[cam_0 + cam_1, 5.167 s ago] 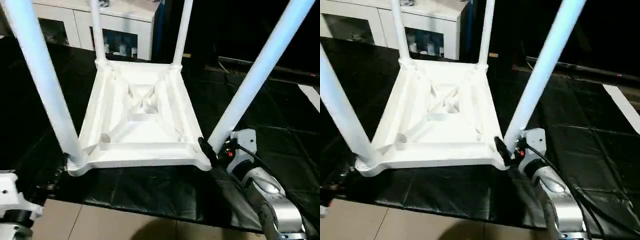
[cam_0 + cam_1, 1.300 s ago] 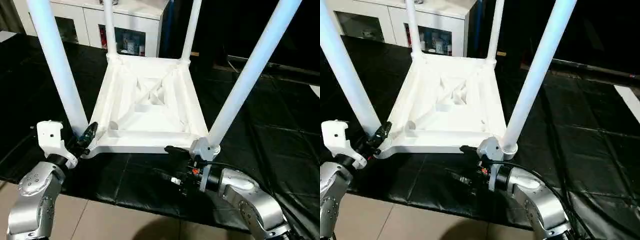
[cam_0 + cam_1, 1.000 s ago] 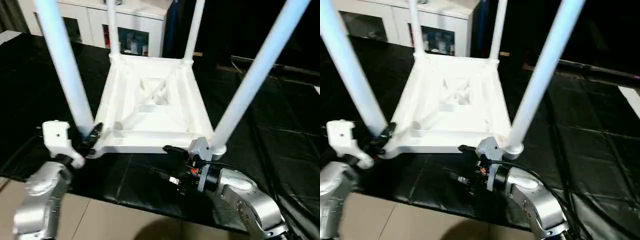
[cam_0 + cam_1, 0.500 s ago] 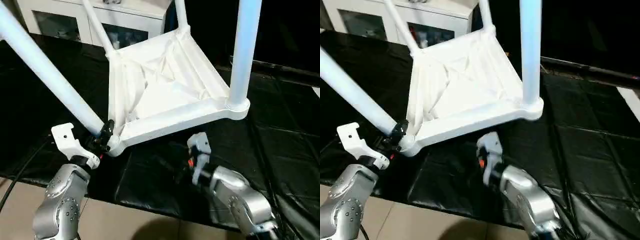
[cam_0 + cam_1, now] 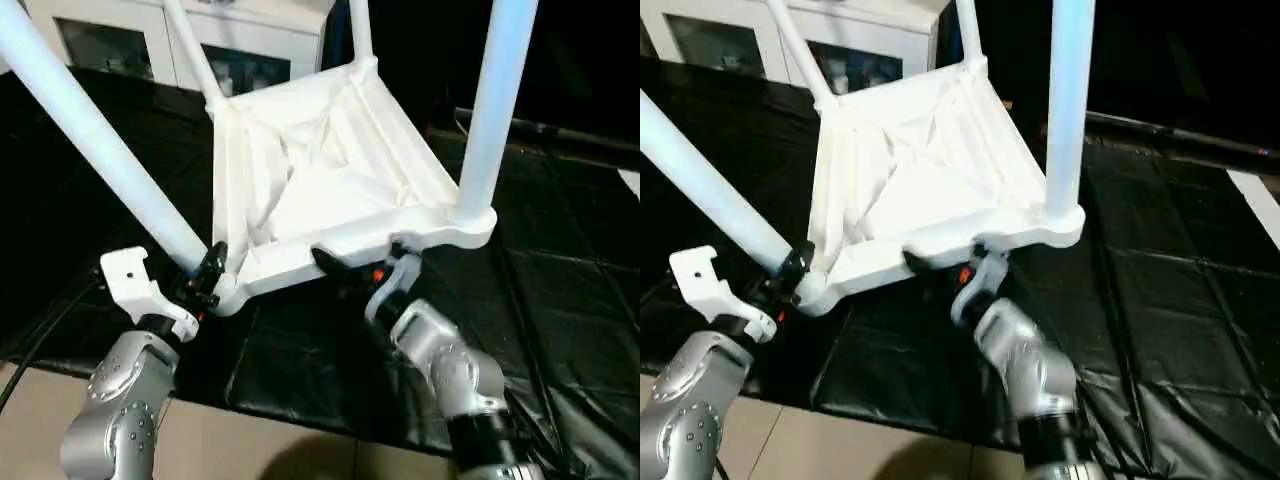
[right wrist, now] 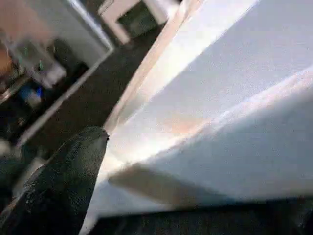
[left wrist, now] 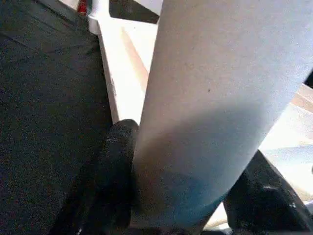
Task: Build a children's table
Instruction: Flip table
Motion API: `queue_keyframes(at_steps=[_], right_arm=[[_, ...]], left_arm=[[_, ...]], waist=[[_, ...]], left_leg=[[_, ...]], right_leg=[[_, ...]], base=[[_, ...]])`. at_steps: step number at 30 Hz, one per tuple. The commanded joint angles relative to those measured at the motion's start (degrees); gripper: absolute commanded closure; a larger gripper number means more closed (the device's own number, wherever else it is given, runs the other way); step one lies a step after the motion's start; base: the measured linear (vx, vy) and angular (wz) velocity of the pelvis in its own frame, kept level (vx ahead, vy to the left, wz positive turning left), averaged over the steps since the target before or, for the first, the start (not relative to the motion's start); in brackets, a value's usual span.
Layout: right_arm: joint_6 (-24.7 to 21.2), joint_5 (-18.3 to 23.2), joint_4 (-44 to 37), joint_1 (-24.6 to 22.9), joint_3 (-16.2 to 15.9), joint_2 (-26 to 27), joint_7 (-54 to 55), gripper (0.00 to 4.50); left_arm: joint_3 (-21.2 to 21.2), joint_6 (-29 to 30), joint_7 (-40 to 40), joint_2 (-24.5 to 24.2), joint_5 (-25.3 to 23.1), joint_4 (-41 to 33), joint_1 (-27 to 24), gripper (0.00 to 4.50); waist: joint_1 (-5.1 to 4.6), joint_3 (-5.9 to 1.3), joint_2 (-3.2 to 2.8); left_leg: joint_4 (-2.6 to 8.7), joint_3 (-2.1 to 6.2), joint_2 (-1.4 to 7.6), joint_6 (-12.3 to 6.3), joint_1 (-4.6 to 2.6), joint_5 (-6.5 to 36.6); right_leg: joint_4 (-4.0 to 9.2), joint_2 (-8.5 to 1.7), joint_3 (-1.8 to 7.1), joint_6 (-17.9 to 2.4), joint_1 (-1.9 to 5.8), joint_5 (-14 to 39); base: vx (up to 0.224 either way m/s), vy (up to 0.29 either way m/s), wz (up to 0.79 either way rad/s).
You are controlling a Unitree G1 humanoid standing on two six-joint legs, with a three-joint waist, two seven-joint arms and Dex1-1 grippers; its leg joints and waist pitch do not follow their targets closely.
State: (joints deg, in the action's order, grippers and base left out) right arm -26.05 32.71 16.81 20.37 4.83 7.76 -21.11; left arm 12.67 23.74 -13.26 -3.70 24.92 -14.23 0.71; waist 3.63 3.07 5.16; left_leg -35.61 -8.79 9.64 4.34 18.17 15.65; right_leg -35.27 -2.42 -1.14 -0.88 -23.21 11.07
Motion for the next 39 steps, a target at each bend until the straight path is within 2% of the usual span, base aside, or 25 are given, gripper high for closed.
queue_keyframes(at_steps=[1, 2, 3, 5, 6, 10, 12, 14, 15, 19, 22, 25, 27, 29, 30, 32, 34, 39], right_arm=[[0.68, 2.84, 1.41, 1.59, 2.81, 1.09, 1.76, 0.00], [0.97, 5.15, 2.96, 2.86, 4.77, 2.37, 2.37, 0.00], [1.07, 7.73, 4.44, 4.16, 6.83, 3.77, 2.45, 0.00], [1.03, 9.41, 4.89, 4.70, 7.89, 4.62, 2.11, 0.00], [0.95, 12.67, 5.90, 5.84, 10.25, 6.32, 2.25, 0.29], [1.16, 14.88, 7.73, 7.43, 12.46, 7.94, 2.63, 0.41], [2.81, 16.47, 9.89, 9.05, 14.39, 9.28, 3.49, 0.75], [3.82, 17.92, 11.14, 9.95, 15.43, 9.55, 4.02, 0.83], [4.22, 18.52, 11.67, 10.36, 15.84, 9.57, 4.11, 1.06], [4.79, 19.79, 13.48, 11.96, 15.92, 9.50, 3.68, 1.24], [4.78, 20.18, 14.50, 12.73, 16.26, 9.51, 3.50, 1.59], [4.40, 20.34, 15.48, 13.18, 15.25, 9.32, 2.64, 1.85], [4.31, 20.61, 15.91, 13.45, 15.02, 9.28, 2.20, 2.09], [4.37, 20.62, 15.95, 13.49, 14.96, 9.28, 2.13, 2.17], [4.53, 20.86, 16.12, 13.64, 14.95, 9.23, 2.11, 2.27], [4.80, 21.25, 16.46, 13.93, 15.16, 9.14, 2.17, 2.45], [4.94, 21.44, 16.78, 14.11, 15.31, 9.03, 2.12, 2.50], [5.19, 22.16, 17.58, 14.67, 16.00, 8.72, 2.02, 2.55]], left_arm=[[-2.52, 2.01, -0.38, 1.92, 2.41, 1.22, -0.14, 2.30], [-2.63, 1.87, -0.33, 1.92, 2.21, 1.47, 0.10, 2.30], [-2.73, 1.71, -0.28, 1.95, 1.96, 1.69, 0.31, 2.30], [-2.77, 1.64, -0.22, 2.00, 1.81, 1.79, 0.42, 2.30], [-2.95, 1.45, -0.08, 2.12, 1.35, 1.94, 0.57, 2.30], [-3.11, 1.24, 0.21, 2.26, 0.86, 1.98, 0.62, 2.30], [-2.98, 1.15, 0.48, 2.33, 0.81, 1.89, 0.62, 2.30], [-3.00, 1.14, 0.55, 2.39, 0.74, 1.80, 0.57, 2.30], [-3.05, 1.13, 0.56, 2.45, 0.67, 1.72, 0.52, 2.30], [-3.68, 1.39, 0.01, 2.08, 0.34, 1.52, 0.29, 2.30], [-4.29, 1.44, -0.49, 1.88, -0.07, 1.43, 0.29, 2.30], [-5.04, 1.58, -0.84, 1.78, -0.28, 1.51, 0.21, 2.30], [-6.61, 1.61, -1.83, 1.03, -1.21, 1.49, -0.03, 2.30], [-7.20, 1.64, -2.17, 0.80, -1.53, 1.39, -0.17, 2.30], [-8.35, 1.83, -2.87, 0.40, -1.98, 1.19, -0.43, 2.30], [-9.70, 1.91, -3.68, -0.15, -2.64, 1.06, -0.71, 2.30], [-10.04, 1.90, -3.95, -0.28, -2.79, 1.01, -0.85, 2.31], [-10.83, 1.59, -4.56, -0.71, -3.39, 0.90, -1.43, 2.35]], waist=[[-0.15, -2.71, -0.79], [-0.21, -2.69, -0.71], [-0.10, -2.79, -0.91], [-0.11, -2.75, -1.01], [-0.07, -2.80, -0.89], [-0.07, -2.79, -0.77], [-0.05, -2.79, -0.93], [-0.03, -2.77, -0.80], [-0.05, -2.84, -0.90], [-0.06, -2.88, -0.94], [-0.03, -2.91, -0.86], [-0.11, -2.89, -0.86], [-0.09, -2.87, -1.05], [-0.11, -2.91, -0.97], [-0.04, -2.95, -1.26], [-0.12, -2.97, -0.96], [-0.08, -2.96, -1.08], [-0.14, -2.85, -0.58]], left_leg=[[5.06, 0.52, 2.72, -1.23, 0.85, -1.99], [5.03, 0.37, 2.69, -1.23, 0.73, -1.76], [5.03, 0.43, 2.73, -1.22, 0.62, -1.63], [5.06, 0.40, 2.77, -1.16, 0.65, -1.86], [5.07, 0.40, 2.82, -1.19, 0.66, -1.94], [5.01, 0.34, 2.75, -1.26, 0.82, -1.32], [5.00, 0.30, 2.76, -1.15, 0.80, -1.05], [5.01, 0.24, 2.80, -1.00, 0.78, -0.75], [5.01, 0.24, 2.79, -0.97, 0.77, -0.89], [4.95, 0.23, 2.73, -1.35, 0.85, -1.33], [4.91, 0.23, 2.75, -1.53, 0.89, -1.88], [4.91, 0.22, 2.75, -1.68, 0.94, -1.62], [4.95, 0.25, 2.81, -1.53, 0.89, -1.31], [4.94, 0.25, 2.82, -1.55, 0.86, -1.44], [4.93, 0.27, 2.82, -1.56, 0.82, -1.68], [4.89, 0.22, 2.84, -1.90, 0.87, -2.03], [4.88, 0.20, 2.86, -2.11, 0.89, -2.46], [4.94, 0.14, 2.87, -2.09, 0.93, -1.53]], right_leg=[[2.75, -4.84, 2.61, -11.07, 2.81, 2.73], [2.81, -4.80, 2.58, -11.36, 2.75, 2.50], [2.76, -4.79, 2.50, -11.47, 2.82, 2.23], [2.73, -4.70, 2.45, -11.45, 2.81, 1.54], [2.68, -4.79, 2.43, -11.39, 2.94, 1.04], [2.80, -4.96, 2.52, -11.53, 3.06, 2.31], [2.91, -4.97, 2.52, -11.59, 2.98, 3.20], [2.94, -4.90, 2.48, -11.58, 2.91, 3.50], [2.84, -4.84, 2.40, -11.59, 2.89, 3.07], [2.79, -4.78, 2.38, -11.77, 2.95, 2.56], [2.75, -4.79, 2.34, -11.86, 2.99, 2.18], [2.81, -4.82, 2.33, -12.10, 2.99, 2.72], [2.85, -4.86, 2.34, -11.99, 2.96, 3.28], [2.83, -4.81, 2.32, -11.95, 2.94, 3.12], [2.72, -4.84, 2.32, -12.13, 2.92, 2.57], [2.68, -4.82, 2.32, -12.30, 2.99, 1.84], [2.64, -4.85, 2.29, -12.55, 2.95, 1.56], [2.81, -4.88, 2.33, -12.62, 2.96, 3.39]], base=[[0.000, 0.000, 0.00], [0.000, 0.000, 0.00], [0.000, 0.000, 0.00], [0.000, 0.000, 0.00], [0.000, 0.000, 0.00], [0.000, 0.000, 0.00], [0.000, 0.000, 0.00], [0.000, 0.000, 0.00], [0.000, 0.000, 0.00], [0.000, 0.000, 0.00], [0.000, 0.000, 0.00], [0.000, 0.000, 0.00], [0.000, 0.000, 0.00], [0.000, 0.000, 0.00], [0.000, 0.000, 0.00], [0.000, 0.000, 0.00], [0.000, 0.000, 0.00], [0.000, 0.000, 0.00]])
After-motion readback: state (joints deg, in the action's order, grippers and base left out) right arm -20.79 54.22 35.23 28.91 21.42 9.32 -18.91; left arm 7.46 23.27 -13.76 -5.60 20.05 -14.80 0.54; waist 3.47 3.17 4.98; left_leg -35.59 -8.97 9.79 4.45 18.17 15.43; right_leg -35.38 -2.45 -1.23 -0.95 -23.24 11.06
